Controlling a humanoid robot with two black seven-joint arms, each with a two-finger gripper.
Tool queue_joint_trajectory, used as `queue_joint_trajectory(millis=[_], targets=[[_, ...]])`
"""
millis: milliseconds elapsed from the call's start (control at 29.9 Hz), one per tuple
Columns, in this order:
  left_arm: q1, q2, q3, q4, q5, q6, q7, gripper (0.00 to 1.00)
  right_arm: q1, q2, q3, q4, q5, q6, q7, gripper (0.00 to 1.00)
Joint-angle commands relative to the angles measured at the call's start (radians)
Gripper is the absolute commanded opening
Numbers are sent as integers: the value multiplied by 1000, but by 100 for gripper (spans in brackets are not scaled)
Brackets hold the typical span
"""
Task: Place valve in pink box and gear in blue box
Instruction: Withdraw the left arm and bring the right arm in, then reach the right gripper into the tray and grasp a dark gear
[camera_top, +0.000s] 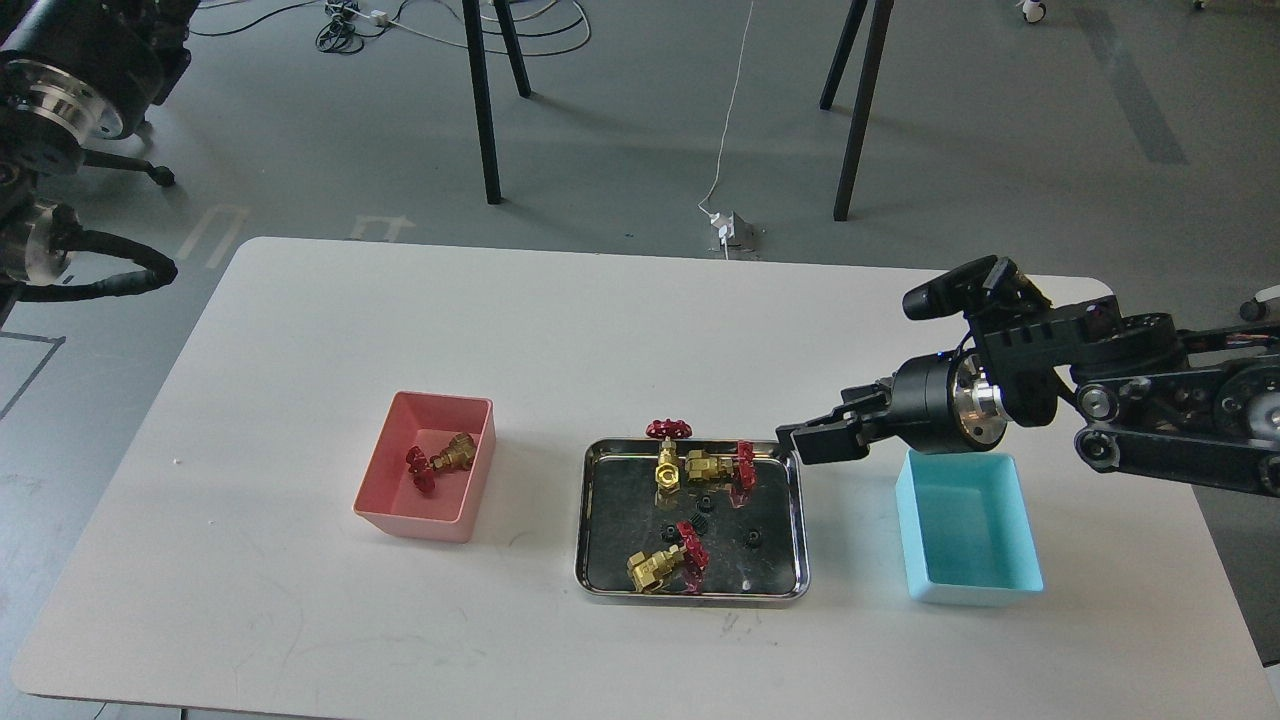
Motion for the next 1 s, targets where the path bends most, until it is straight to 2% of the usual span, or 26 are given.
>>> queue_joint_trajectory(millis=[0, 368, 602, 770, 970], targets=[[-16, 1, 0, 20, -1, 3, 0, 96, -8, 94, -77, -38, -25, 0, 19, 99], [-42, 4, 0, 26, -1, 6, -2, 96, -60, 410, -186, -288, -67, -17, 83, 87], [-46, 4, -8, 26, -2, 8, -2, 96, -71, 472, -217, -354, -90, -32, 119, 77], [-51, 4, -10, 26, -1, 8, -2, 96, -77, 489, -241, -377, -125, -54, 146, 74], [-57, 5, -11, 40, -1, 8, -2, 96, -86, 503, -257, -406, -128, -57, 148, 69]])
